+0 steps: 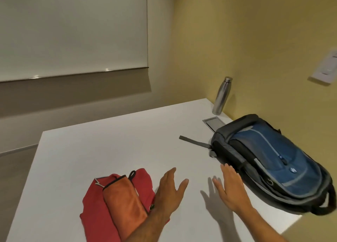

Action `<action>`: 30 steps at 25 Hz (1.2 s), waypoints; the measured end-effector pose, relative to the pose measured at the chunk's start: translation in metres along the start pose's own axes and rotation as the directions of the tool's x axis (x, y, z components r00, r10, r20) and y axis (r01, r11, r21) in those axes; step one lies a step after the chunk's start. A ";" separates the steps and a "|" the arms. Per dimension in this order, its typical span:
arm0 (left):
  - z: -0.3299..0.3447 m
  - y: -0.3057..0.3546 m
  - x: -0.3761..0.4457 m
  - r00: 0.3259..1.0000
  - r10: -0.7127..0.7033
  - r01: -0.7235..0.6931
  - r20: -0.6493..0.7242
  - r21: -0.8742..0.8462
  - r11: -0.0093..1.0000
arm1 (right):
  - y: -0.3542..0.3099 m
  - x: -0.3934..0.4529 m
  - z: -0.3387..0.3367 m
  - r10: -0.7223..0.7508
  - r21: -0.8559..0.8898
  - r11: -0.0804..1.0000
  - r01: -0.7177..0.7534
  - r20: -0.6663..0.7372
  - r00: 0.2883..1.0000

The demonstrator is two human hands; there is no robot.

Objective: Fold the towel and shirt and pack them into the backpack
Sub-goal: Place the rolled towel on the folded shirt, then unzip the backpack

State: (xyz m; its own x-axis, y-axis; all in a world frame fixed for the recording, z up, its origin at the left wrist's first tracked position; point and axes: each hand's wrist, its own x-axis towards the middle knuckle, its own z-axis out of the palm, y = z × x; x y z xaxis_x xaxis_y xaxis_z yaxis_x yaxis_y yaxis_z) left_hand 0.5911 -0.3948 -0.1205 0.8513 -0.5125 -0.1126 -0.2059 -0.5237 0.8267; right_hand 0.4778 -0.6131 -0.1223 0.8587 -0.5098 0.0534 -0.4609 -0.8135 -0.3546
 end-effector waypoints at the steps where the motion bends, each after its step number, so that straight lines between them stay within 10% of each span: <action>1: 0.014 0.011 0.005 0.998 -0.045 0.048 0.031 -0.081 0.996 | 0.024 0.002 -0.010 0.059 0.003 0.998 -0.059 -0.036 0.998; 15: 0.216 0.134 0.066 0.823 -0.353 0.502 0.446 -0.276 0.820 | 0.279 0.035 -0.123 0.618 0.240 0.786 -0.570 -0.269 0.738; 30: 0.301 0.154 0.073 0.757 -0.400 0.591 0.517 -0.280 0.757 | 0.331 0.042 -0.125 0.849 0.247 0.525 -0.815 -0.085 0.521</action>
State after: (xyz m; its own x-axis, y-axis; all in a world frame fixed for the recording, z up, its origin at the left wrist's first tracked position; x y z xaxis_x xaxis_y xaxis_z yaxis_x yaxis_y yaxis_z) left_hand 0.4760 -0.7174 -0.1667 0.4772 -0.5304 -0.7007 0.4825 -0.5083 0.7133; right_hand 0.3333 -0.9391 -0.1209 0.0372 -0.9802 -0.1942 -0.8862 0.0575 -0.4598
